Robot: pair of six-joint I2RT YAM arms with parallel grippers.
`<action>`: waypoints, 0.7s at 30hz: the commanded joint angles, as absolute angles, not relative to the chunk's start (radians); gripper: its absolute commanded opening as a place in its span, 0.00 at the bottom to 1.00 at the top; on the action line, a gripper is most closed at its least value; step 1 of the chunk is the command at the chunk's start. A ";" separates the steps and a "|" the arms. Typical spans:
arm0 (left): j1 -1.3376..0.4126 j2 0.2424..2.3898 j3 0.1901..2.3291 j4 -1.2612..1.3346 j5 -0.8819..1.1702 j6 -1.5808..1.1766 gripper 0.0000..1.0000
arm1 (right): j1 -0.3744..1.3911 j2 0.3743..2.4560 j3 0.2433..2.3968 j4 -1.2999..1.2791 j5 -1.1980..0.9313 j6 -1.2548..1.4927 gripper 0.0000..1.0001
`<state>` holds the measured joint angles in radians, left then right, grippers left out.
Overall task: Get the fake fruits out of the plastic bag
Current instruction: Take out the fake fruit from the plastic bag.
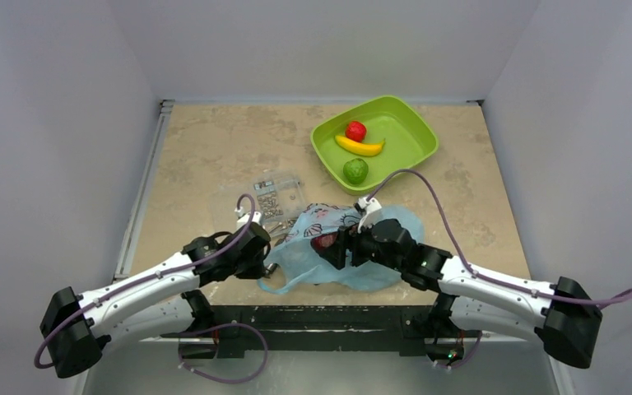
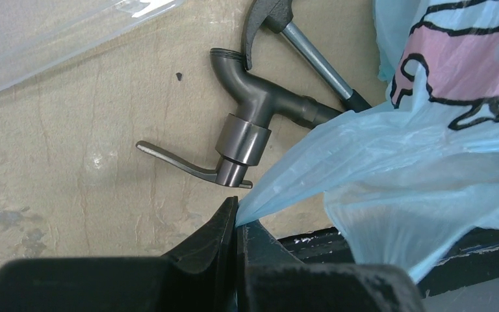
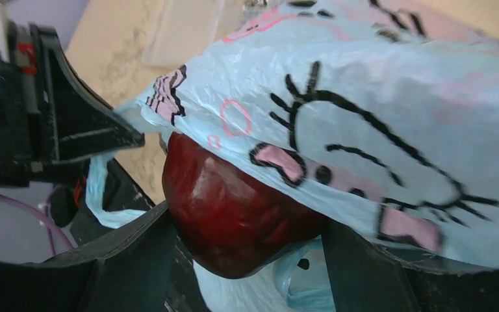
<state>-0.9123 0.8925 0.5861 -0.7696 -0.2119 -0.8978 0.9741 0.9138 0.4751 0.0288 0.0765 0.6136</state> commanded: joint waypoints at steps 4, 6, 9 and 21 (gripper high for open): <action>-0.917 0.946 0.613 -0.690 -0.152 -0.882 0.00 | 0.974 1.077 0.481 0.076 0.089 0.529 0.77; -0.918 0.950 0.616 -0.685 -0.142 -0.884 0.00 | 0.975 1.090 0.517 0.032 0.115 0.498 0.86; -0.919 0.946 0.618 -0.691 -0.141 -0.884 0.00 | 0.975 1.075 0.568 -0.067 0.145 0.480 0.99; -0.918 0.948 0.623 -0.690 -0.140 -0.877 0.00 | 1.020 0.958 0.687 -0.285 0.168 0.486 0.99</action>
